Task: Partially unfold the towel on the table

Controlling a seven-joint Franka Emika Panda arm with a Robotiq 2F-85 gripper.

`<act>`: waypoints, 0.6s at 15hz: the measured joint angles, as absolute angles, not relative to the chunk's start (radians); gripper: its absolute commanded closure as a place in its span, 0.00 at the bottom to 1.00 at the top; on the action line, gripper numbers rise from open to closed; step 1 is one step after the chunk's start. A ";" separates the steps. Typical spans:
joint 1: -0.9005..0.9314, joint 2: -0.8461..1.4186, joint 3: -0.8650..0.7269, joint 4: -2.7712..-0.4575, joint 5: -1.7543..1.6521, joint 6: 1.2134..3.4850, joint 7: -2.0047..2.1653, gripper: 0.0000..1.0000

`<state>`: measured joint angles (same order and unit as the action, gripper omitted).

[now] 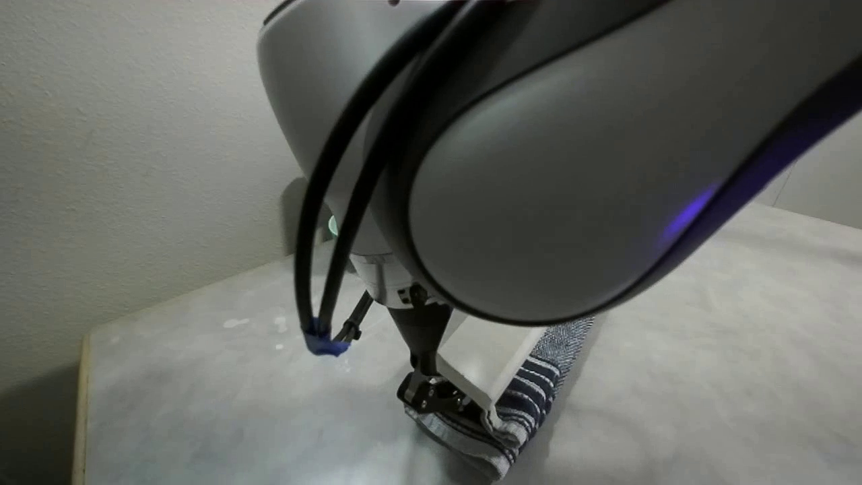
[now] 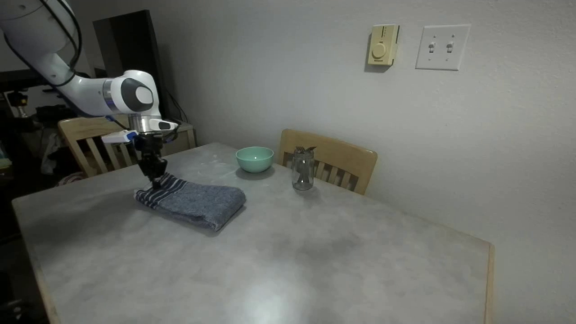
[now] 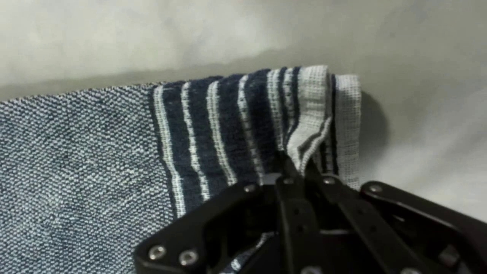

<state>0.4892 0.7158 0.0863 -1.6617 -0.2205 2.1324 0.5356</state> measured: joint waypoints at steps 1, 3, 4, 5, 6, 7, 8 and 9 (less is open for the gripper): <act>0.492 0.716 0.086 -1.652 -0.223 2.132 0.529 0.98; 0.498 0.713 0.086 -1.629 -0.230 2.126 0.508 0.98; 0.500 0.711 0.086 -1.619 -0.235 2.120 0.496 0.98; 0.502 0.707 0.086 -1.609 -0.241 2.115 0.484 0.98; 0.503 0.702 0.086 -1.601 -0.248 2.109 0.476 0.98; 0.504 0.692 0.086 -1.596 -0.259 2.099 0.469 0.98; 0.504 0.683 0.086 -1.592 -0.270 2.086 0.464 0.98; 0.504 0.673 0.086 -1.587 -0.283 2.069 0.459 0.98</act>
